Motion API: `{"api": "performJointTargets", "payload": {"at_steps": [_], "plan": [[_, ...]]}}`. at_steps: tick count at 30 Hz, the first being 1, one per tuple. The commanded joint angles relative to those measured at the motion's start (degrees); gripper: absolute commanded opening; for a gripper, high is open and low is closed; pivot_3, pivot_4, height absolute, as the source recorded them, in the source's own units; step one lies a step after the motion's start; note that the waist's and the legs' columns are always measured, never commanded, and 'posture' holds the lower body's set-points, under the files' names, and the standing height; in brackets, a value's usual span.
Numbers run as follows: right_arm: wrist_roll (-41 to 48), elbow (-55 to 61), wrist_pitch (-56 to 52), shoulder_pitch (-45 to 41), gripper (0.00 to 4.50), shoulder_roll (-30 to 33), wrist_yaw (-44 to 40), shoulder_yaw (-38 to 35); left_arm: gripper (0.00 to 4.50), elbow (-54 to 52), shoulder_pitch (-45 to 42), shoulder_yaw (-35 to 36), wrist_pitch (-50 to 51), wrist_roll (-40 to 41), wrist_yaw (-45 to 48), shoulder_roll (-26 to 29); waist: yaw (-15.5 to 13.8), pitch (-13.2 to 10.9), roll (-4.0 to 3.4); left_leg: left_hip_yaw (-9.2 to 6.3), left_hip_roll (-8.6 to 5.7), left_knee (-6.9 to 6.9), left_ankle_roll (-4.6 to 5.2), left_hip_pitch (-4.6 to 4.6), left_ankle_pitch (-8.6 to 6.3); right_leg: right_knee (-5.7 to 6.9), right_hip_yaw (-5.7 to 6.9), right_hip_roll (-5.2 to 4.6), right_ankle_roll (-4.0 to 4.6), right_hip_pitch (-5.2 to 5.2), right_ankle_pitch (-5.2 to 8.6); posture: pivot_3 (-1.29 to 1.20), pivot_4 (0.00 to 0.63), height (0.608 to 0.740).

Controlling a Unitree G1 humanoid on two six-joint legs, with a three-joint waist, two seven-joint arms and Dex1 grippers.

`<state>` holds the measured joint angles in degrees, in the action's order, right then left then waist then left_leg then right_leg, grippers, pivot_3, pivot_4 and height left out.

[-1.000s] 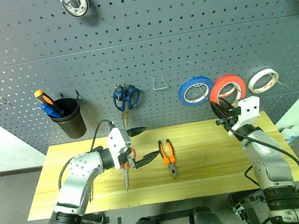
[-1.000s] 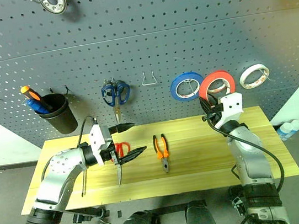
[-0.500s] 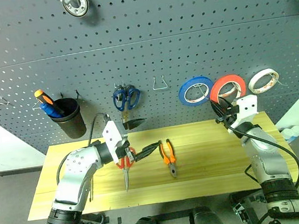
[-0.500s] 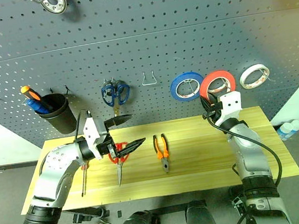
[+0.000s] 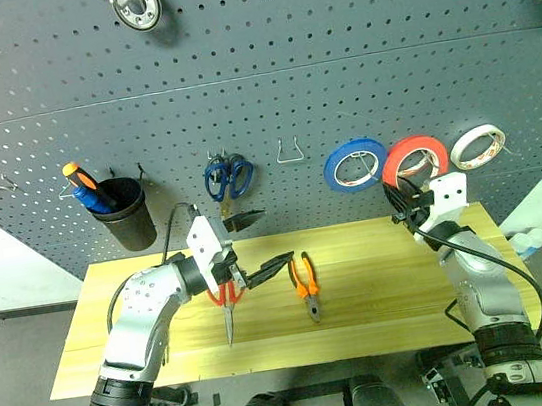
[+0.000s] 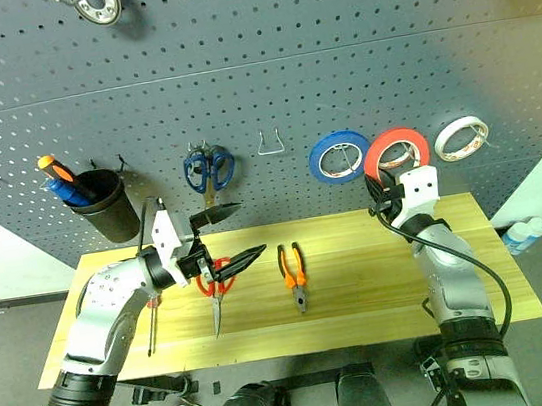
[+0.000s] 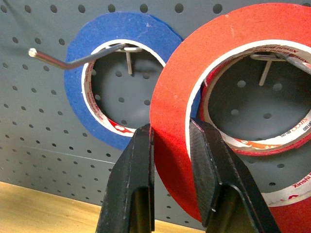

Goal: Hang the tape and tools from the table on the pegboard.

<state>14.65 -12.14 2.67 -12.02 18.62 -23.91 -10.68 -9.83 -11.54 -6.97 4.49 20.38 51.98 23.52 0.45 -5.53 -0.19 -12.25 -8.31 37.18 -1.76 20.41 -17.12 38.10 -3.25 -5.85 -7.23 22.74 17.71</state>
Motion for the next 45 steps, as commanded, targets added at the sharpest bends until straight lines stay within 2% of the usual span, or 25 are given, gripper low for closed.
{"api": "performJointTargets", "payload": {"at_steps": [1, 4, 14, 17, 22, 27, 31, 38, 45], "plan": [[0.24, -0.37, -0.99, -0.49, 0.67, 0.62, -0.28, -0.62, 4.50, -1.30, 0.38, 1.23, -1.56, 0.78, -0.73, -0.65, 0.02, 0.00, 0.01, 0.00, 0.00, 0.00, 0.00, 0.00, 0.00, 0.00, 0.00, 0.00, 0.00, 0.00, 0.00, 0.03, 0.094, 0.720], [0.37, -0.34, -1.04, -0.42, 0.67, 0.92, -0.49, -0.76, 4.50, -1.51, 0.72, 1.01, -1.77, 0.54, -0.86, -0.81, 0.02, 0.00, 0.01, 0.00, 0.00, 0.00, 0.00, 0.00, 0.00, 0.00, 0.00, 0.00, 0.00, 0.00, 0.00, 0.03, 0.095, 0.720], [0.28, 0.97, -2.43, 1.34, 3.91, 0.87, -0.23, -1.11, 4.50, -1.72, 1.29, 1.00, -1.70, 0.48, -1.13, -0.47, -0.05, -0.02, 0.00, 0.00, 0.00, -0.02, 0.00, 0.03, 0.00, -0.01, 0.00, 0.00, 0.00, 0.03, 0.00, 0.03, 0.095, 0.720], [0.42, 2.96, -3.62, 3.04, 3.91, 1.18, -0.11, -1.12, 4.50, -1.73, 1.57, 0.89, -1.81, 0.27, -1.21, -0.43, -0.08, -0.02, 0.00, 0.00, 0.00, -0.02, 0.00, 0.03, 0.00, -0.01, 0.00, 0.00, 0.00, 0.03, 0.00, 0.02, 0.092, 0.720], [0.49, 14.55, -12.99, 11.32, 3.91, 2.39, 1.35, -0.29, 4.50, -2.45, 3.67, 0.93, -1.62, -0.34, -1.59, 0.67, -0.74, -0.02, 0.00, 0.00, 0.00, -0.05, 0.00, 0.06, -0.01, -0.05, -0.02, 0.00, 0.00, 0.06, 0.01, 0.02, 0.087, 0.720], [0.72, 30.14, -24.20, 20.51, 3.91, 1.86, 3.13, 4.30, 4.50, -3.30, 6.85, 1.69, -1.04, -0.80, -2.23, 2.69, -1.29, -0.02, -0.01, 0.02, 0.05, -0.06, 0.01, 0.06, -0.01, -0.04, -0.06, 0.03, 0.00, 0.08, 0.01, 0.02, 0.091, 0.720], [0.01, 38.28, -32.16, 23.95, 3.91, 1.11, 5.91, 8.28, 4.50, -3.96, 9.96, 2.28, 0.23, -1.15, -3.02, 4.63, -1.24, -0.10, 0.06, 0.04, 0.05, -0.06, 0.03, 0.06, -0.04, -0.08, -0.06, 0.02, 0.00, 0.05, 0.01, 0.02, 0.100, 0.720], [-1.98, 45.54, -42.68, 21.99, 3.91, -2.63, 11.52, 16.65, 4.50, -4.54, 16.05, 3.67, 1.99, -2.06, -4.95, 7.03, -1.30, -1.25, 0.38, 0.03, 0.08, -0.10, 0.04, 0.05, -0.05, -0.09, -0.05, 0.02, 0.00, 0.06, 0.02, 0.03, 0.135, 0.720], [-4.85, 44.03, -46.65, 17.80, 3.91, -5.10, 14.28, 22.34, 4.50, -9.41, 22.27, 3.97, 4.33, -2.32, -8.32, 6.99, -1.37, -3.27, 0.65, 0.03, 0.10, -0.16, 0.06, 0.28, -0.06, -0.21, -0.04, -0.03, 0.01, 0.42, 0.02, 0.04, 0.188, 0.720]]}}
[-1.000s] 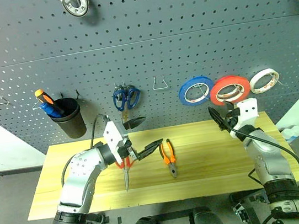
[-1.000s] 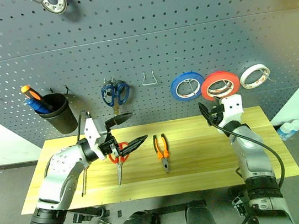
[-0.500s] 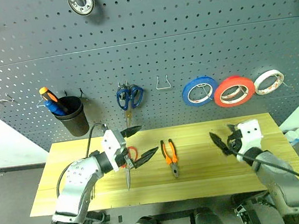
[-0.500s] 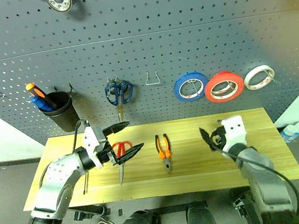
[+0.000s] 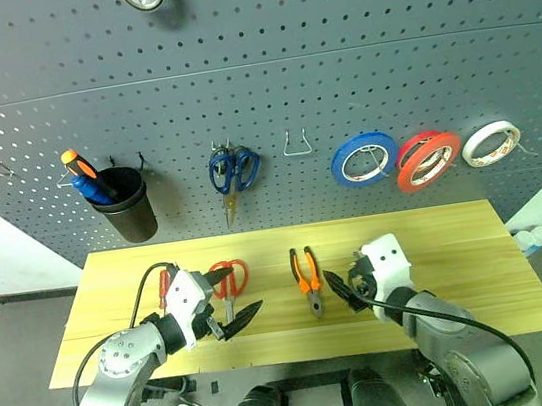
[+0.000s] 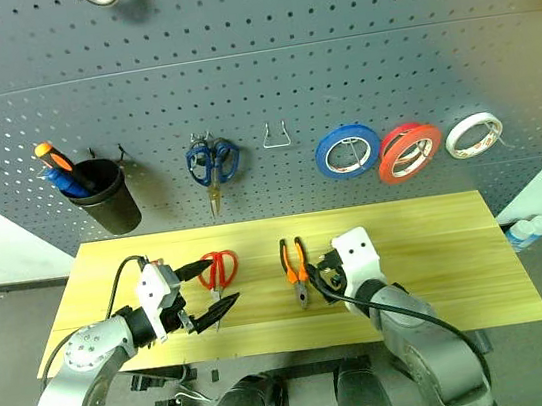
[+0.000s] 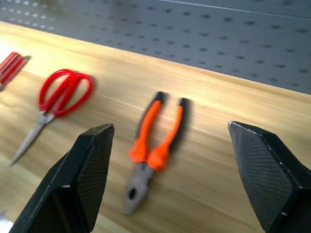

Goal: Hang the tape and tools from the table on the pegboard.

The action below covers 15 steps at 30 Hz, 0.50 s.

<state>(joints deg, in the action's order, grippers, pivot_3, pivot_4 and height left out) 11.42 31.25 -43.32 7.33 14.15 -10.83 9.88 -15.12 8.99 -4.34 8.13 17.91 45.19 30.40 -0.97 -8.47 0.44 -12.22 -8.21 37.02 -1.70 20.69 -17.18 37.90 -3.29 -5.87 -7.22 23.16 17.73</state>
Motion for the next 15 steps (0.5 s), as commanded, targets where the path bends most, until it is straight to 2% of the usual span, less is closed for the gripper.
{"api": "performJointTargets", "payload": {"at_steps": [1, 6, 15], "plan": [[-2.22, -0.09, -1.05, -2.16, 3.91, -1.00, 1.81, 2.26, 4.50, -4.86, 2.61, 1.46, 1.06, 0.18, -1.86, 0.20, 0.08, -0.58, 0.06, 0.00, 0.00, 0.00, 0.01, 0.06, 0.00, 0.00, 0.01, -0.01, 0.00, 0.08, -0.01, 0.04, 0.194, 0.720], [-3.91, -2.54, -2.60, -4.32, 3.91, -2.77, 3.88, 2.61, 4.50, -9.65, 6.98, 2.57, 3.24, 0.50, -4.29, 0.30, 0.12, -1.96, 0.11, -0.03, 0.01, 0.02, -0.03, 0.67, 0.02, 0.02, 0.03, -0.03, 0.05, 0.46, -0.05, 0.06, 0.239, 0.720], [-5.74, -4.39, -6.16, -6.09, 3.91, -4.73, 5.50, 4.32, 4.50, -14.57, 10.57, 2.36, 5.82, 0.34, -6.82, -0.09, 0.18, -4.52, 0.17, -0.01, 0.03, 0.01, -0.04, 0.81, 0.02, 0.02, 0.04, -0.05, 0.07, 0.61, -0.06, 0.05, 0.277, 0.720]]}}
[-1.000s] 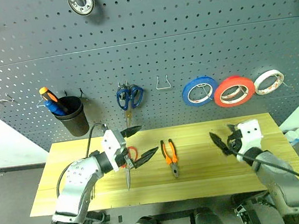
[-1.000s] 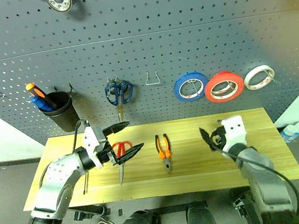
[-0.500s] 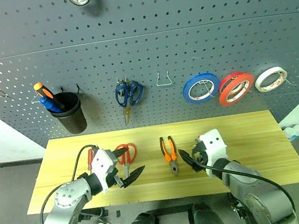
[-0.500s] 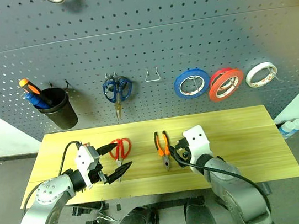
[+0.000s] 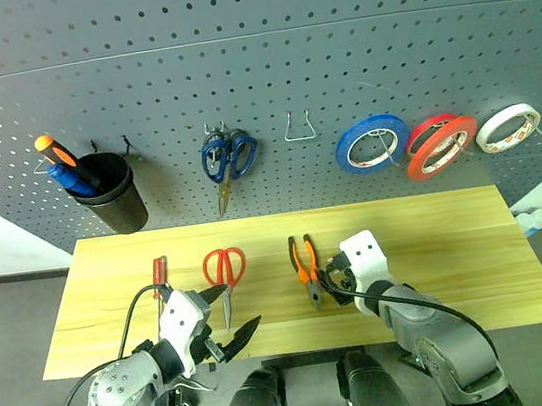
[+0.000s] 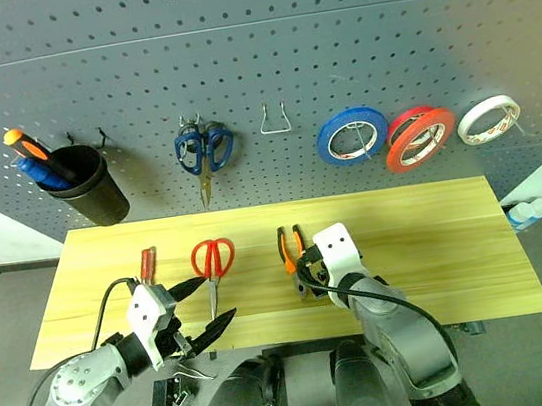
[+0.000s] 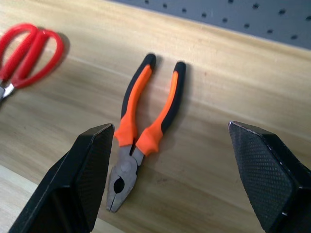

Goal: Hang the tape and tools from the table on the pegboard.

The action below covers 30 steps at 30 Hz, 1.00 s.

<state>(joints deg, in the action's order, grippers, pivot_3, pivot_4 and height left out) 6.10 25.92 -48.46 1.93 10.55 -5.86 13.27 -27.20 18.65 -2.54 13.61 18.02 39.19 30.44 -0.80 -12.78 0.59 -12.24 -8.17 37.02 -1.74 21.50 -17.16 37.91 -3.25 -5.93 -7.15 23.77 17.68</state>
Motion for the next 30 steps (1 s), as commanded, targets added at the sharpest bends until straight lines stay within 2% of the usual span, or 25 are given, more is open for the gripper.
{"api": "performJointTargets", "payload": {"at_steps": [1, 14, 30], "plan": [[-0.51, 1.02, -1.41, -0.83, 3.91, -1.47, 0.55, 1.31, 4.50, -2.77, 1.12, 0.46, 0.56, 0.23, -1.09, -0.24, 0.03, -0.43, 0.00, 0.00, 0.00, -0.01, 0.00, 0.00, 0.00, 0.00, 0.00, 0.00, 0.00, 0.01, 0.00, 0.04, 0.279, 0.720], [-2.23, -2.04, -4.51, -6.20, 3.91, -8.93, 2.89, 8.17, 4.50, -6.34, 4.27, -0.83, 1.92, -0.03, -3.65, -1.37, 0.15, -1.71, 0.23, 0.02, 0.04, 0.00, -0.40, 0.77, 0.23, 0.05, 0.01, 0.00, 0.07, 0.82, -0.05, 0.04, 0.306, 0.720], [-7.67, -9.27, -3.13, -8.57, 3.91, -11.99, 7.66, 8.06, 4.50, -14.33, 8.90, 1.36, 6.00, 1.39, -5.93, -0.56, 0.17, -3.25, 0.22, 0.02, 0.07, -0.02, -0.43, 0.91, 0.25, 0.07, 0.02, 0.01, 0.11, 0.99, -0.07, 0.07, 0.343, 0.720]]}}
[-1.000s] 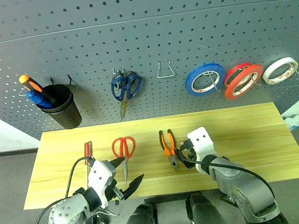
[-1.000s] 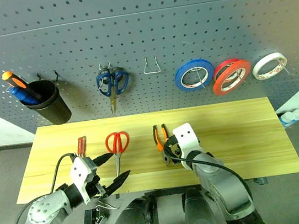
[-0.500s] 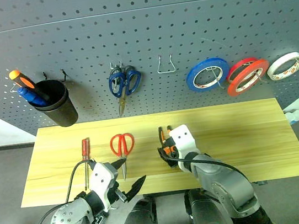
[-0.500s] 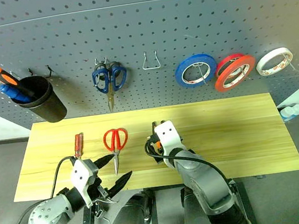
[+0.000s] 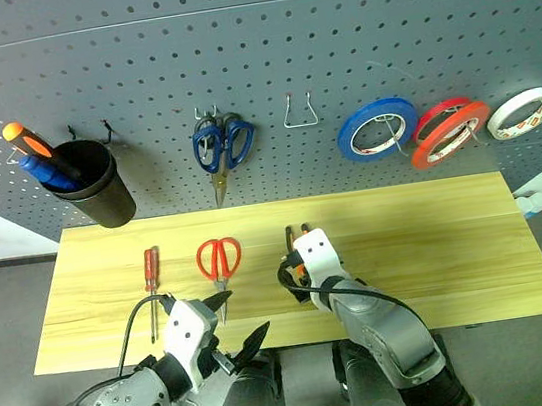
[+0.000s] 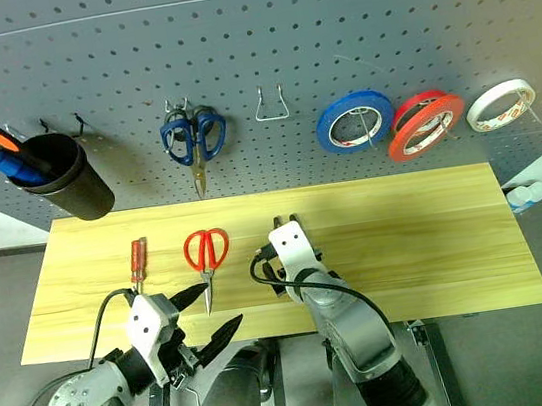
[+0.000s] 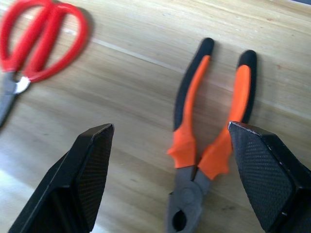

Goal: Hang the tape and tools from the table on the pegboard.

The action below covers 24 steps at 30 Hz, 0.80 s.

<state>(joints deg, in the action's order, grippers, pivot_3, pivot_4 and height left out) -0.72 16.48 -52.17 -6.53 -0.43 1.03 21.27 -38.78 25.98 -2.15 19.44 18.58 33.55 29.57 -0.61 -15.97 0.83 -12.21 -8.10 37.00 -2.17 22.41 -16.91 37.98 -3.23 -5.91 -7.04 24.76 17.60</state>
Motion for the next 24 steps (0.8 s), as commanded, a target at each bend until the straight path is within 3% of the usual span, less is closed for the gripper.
{"api": "performJointTargets", "payload": {"at_steps": [1, 24], "plan": [[-1.03, 0.16, 0.56, -0.08, 3.91, -1.06, 0.77, 0.00, 4.50, -3.12, 1.92, 0.96, 0.32, 0.82, -0.44, 0.29, -0.05, -0.10, -0.02, 0.00, 0.00, 0.00, 0.00, 0.01, 0.00, 0.00, 0.00, 0.00, 0.00, 0.01, 0.00, 0.07, 0.345, 0.720], [-2.12, -7.11, -7.01, -7.37, 3.91, -5.70, 3.11, -3.84, 4.50, -6.82, 6.00, -0.09, 1.64, 0.88, -2.78, -0.19, -0.03, -2.08, 0.06, 0.01, 0.01, -0.02, -0.06, 0.15, 0.04, 0.00, 0.00, 0.00, 0.01, 0.17, 0.00, 0.07, 0.368, 0.720]]}}
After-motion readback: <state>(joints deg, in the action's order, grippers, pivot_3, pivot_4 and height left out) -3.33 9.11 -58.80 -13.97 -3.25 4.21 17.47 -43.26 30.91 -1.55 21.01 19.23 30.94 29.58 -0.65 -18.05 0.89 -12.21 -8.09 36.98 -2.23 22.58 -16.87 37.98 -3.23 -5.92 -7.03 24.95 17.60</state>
